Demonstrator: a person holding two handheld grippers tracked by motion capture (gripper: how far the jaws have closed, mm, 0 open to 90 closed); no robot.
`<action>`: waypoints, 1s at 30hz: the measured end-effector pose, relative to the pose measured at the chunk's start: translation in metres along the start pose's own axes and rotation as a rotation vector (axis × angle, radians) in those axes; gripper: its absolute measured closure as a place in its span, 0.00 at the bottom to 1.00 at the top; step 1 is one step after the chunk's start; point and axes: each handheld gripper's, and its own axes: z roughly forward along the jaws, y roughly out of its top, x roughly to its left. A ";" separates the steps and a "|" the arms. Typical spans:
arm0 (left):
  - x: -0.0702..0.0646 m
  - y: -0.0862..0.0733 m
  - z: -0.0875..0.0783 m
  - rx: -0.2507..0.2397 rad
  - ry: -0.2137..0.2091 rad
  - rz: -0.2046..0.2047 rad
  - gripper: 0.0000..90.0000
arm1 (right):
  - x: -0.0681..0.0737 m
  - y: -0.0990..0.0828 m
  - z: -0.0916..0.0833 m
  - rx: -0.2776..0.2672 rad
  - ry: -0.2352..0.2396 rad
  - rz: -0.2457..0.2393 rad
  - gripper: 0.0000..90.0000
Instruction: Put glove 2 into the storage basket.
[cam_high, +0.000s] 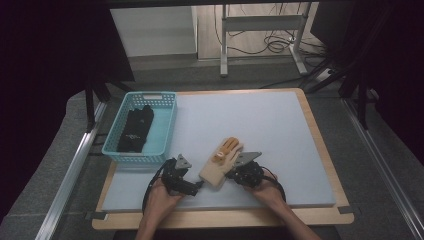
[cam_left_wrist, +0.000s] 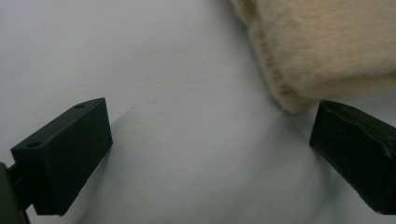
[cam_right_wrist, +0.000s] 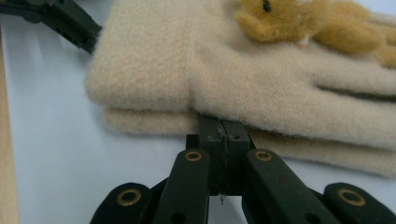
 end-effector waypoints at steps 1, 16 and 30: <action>0.000 0.000 0.000 0.003 0.003 0.003 0.00 | 0.000 0.001 0.001 0.000 0.001 0.003 0.98; 0.001 0.000 0.001 -0.006 -0.004 -0.023 0.01 | -0.014 -0.007 -0.033 -0.026 -0.054 0.014 0.81; 0.001 -0.001 0.000 -0.007 0.004 -0.025 0.03 | -0.051 -0.036 -0.072 -0.036 -0.220 0.143 0.39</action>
